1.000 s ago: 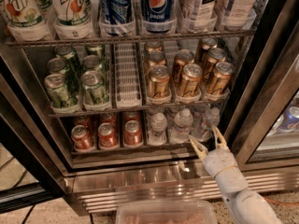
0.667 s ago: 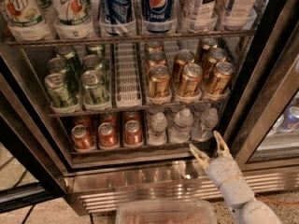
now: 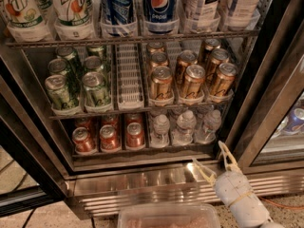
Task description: Pick water bottle from bottom shelf of fridge
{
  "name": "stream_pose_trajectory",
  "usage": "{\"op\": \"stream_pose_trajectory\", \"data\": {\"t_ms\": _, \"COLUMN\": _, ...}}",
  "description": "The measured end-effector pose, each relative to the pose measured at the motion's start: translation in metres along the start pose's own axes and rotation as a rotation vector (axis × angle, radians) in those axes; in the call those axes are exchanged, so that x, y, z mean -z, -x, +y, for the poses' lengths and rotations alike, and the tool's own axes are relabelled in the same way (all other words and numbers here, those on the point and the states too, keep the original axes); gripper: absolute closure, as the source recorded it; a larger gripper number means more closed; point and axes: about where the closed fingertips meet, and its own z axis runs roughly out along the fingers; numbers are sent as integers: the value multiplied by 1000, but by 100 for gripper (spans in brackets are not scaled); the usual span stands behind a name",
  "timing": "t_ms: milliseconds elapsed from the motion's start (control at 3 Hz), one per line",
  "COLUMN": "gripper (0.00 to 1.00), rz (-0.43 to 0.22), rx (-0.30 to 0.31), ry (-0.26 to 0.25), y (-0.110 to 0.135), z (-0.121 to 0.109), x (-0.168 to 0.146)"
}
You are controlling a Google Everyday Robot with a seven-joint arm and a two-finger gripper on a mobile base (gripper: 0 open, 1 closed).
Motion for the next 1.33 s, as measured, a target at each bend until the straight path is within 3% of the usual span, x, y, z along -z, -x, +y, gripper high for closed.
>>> {"op": "stream_pose_trajectory", "data": {"t_ms": 667, "gripper": 42, "rz": 6, "rx": 0, "ry": -8, "y": -2, "z": -4, "x": 6}}
{"op": "stream_pose_trajectory", "data": {"t_ms": 1333, "gripper": 42, "rz": 45, "rx": 0, "ry": -68, "y": -27, "z": -17, "x": -16}}
